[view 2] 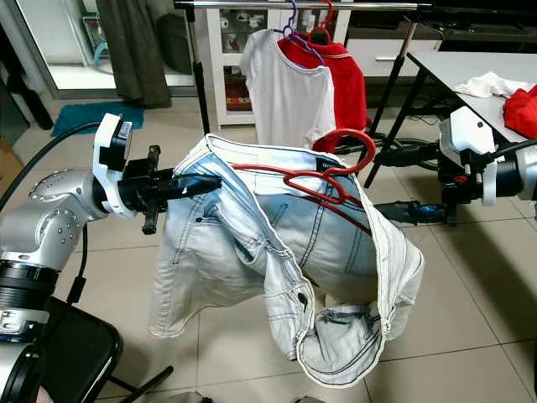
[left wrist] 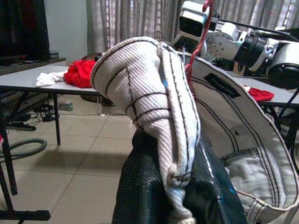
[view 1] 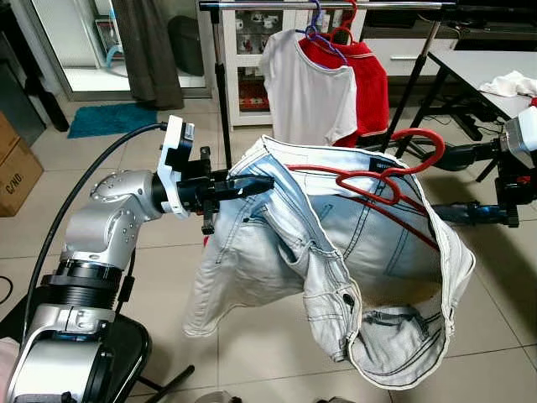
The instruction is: Hang hanger
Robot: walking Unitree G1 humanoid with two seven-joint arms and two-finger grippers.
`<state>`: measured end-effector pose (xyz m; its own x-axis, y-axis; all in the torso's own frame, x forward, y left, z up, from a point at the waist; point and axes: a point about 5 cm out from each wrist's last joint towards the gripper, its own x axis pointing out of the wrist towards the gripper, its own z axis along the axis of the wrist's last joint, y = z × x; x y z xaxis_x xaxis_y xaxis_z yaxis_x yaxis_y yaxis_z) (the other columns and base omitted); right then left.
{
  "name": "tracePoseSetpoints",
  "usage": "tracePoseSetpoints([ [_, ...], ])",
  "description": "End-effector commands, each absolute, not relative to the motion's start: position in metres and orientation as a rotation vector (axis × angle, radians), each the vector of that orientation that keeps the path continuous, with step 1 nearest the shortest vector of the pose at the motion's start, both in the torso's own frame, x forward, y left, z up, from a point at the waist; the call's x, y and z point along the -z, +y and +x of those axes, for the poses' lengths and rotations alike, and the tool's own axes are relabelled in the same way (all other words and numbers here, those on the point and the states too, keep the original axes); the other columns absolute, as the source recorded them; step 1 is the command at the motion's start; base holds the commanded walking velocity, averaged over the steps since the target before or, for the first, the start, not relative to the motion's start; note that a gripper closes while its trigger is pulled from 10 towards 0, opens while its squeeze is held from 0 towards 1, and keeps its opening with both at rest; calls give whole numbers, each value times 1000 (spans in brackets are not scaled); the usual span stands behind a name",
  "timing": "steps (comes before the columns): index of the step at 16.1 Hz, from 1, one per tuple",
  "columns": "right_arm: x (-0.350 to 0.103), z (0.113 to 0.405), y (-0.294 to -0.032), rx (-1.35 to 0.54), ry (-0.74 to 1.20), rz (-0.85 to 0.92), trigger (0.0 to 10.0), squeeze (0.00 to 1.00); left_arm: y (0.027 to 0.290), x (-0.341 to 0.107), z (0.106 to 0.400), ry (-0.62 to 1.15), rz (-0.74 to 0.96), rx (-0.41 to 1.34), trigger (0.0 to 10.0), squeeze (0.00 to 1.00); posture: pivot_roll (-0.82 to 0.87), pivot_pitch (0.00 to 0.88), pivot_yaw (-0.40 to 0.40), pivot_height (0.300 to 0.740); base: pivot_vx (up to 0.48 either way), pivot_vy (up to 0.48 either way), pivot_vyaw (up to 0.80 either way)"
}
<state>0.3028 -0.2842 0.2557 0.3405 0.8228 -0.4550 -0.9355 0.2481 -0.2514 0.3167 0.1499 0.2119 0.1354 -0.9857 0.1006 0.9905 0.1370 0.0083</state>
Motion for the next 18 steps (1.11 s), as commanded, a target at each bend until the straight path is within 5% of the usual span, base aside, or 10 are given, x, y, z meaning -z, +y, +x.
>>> tracePoseSetpoints([
  [1, -263, 302, -285, -1221, 232, -539, 10000, 0, 151, -229, 318, -175, -53, 1439, 0, 0, -116, 0, 2, 740, 0, 0, 0],
  [7, -264, 302, -288, -1209, 232, -537, 10000, 0, 151, -229, 319, -173, -52, 1436, 0, 0, -116, 0, 2, 740, 0, 0, 0],
  [8, -244, 284, -288, -1166, 234, -334, 10000, 1000, 147, -219, 320, -172, -60, 1392, 0, 0, -125, 0, 11, 740, 0, 0, 0],
  [18, -247, 253, -310, -1055, 252, -167, 10000, 1000, 145, -204, 318, -128, -49, 1369, 0, 0, -135, 0, 35, 740, 0, 0, 0],
])
